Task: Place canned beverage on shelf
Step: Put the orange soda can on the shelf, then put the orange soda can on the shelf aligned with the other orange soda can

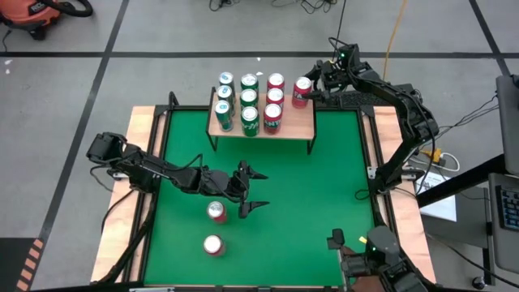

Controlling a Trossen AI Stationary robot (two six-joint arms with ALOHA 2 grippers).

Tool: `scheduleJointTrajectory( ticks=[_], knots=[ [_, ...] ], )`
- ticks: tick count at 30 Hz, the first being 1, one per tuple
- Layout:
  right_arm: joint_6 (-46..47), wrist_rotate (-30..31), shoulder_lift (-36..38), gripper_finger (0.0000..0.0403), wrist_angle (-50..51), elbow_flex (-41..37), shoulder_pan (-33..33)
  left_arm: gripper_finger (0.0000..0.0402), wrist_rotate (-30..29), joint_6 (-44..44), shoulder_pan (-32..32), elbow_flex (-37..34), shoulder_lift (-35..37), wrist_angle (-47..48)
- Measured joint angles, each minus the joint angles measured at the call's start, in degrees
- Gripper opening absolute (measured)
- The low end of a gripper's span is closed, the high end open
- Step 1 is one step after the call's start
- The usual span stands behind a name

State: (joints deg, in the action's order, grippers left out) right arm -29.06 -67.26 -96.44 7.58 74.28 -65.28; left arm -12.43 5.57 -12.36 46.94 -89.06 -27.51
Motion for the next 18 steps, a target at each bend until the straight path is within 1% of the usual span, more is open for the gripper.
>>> scheduleJointTrajectory(
  ticks=[8, 11, 16, 18],
  knots=[
    [3.07, 0.27, 1.68, 0.0377, -0.92, -0.02, 0.0, 0.0397, 0.0, -0.01, 0.0, 0.0, 0.0, 0.0],
    [4.13, 2.85, 3.27, 0.0377, -1.39, -0.02, 0.23, 0.0397, 0.0, -0.01, 0.0, 0.0, 0.0, 0.0],
    [7.17, 3.22, 6.24, 0.0378, -3.04, -0.02, 0.29, 0.0397, 0.0, -0.01, -0.01, 0.0, 0.0, 0.0],
    [8.0, 4.88, 8.06, 0.0378, -2.99, -0.02, 0.52, 0.0397, 0.0, -0.01, -0.02, 0.0, 0.0, 0.0]
  ],
)
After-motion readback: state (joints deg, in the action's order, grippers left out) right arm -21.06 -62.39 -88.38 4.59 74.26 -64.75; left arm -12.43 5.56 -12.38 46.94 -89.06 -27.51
